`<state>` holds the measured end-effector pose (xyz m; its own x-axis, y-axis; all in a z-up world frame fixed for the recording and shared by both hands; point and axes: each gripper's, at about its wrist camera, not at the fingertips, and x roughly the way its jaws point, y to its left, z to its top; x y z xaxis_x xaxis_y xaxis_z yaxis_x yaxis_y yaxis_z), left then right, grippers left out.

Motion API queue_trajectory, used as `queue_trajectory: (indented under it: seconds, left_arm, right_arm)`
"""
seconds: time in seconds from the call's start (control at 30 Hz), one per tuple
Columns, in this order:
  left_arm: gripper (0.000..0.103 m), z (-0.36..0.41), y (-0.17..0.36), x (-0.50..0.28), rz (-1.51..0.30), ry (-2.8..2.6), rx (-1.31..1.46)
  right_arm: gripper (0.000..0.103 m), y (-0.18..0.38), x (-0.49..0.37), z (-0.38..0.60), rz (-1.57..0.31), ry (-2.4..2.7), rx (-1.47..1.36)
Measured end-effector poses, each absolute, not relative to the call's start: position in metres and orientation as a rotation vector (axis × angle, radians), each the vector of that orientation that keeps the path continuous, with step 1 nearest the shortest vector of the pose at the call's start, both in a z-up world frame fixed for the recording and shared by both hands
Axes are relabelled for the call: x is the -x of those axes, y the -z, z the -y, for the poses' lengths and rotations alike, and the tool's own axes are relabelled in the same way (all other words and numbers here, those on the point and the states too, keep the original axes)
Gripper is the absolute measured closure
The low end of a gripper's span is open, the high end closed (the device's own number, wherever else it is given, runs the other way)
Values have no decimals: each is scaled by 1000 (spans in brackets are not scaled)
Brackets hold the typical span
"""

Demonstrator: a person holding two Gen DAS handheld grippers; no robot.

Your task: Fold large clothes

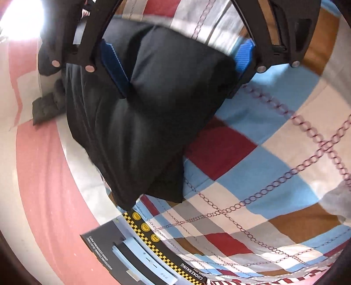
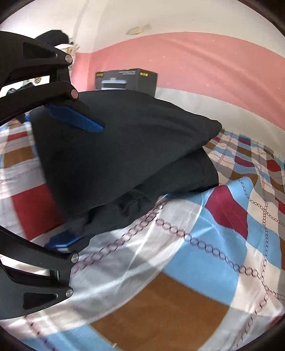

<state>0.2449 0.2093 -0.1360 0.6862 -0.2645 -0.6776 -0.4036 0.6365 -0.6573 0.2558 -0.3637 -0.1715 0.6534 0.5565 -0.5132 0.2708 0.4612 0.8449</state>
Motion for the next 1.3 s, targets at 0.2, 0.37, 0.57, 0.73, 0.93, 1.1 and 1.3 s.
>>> queue_trajectory:
  seconds: [0.2,0.37,0.57,0.73,0.93,1.1,1.3]
  left_arm:
    - [19,-201,134,-265,-822,-139,837]
    - [65,-188,105,-266,-848,-118,693]
    - [70,-185,66,-239,-836,-80,642]
    - [70,-180,53,-174,-844,-45,643]
    - [70,-165,56,-80,-897,-26,630]
    - [69,-157,66,-30,-928,-16,628]
    - [64,-155,75,-32,-958,-40,614]
  right_arm:
    - [19,172,-273,358,-877,-177,-1107]
    - [53,153,-269,358,-891,-169,-1052]
    - [61,122,-251,360,-905,-193,-1007]
    - [61,106,-201,367,-921,-231,-983]
    - [61,119,-123,372,-992,-221,-972]
    - [60,136,-74,376,-1036,-211,-967]
    - [47,146,-75,375,-1057,-216,-957]
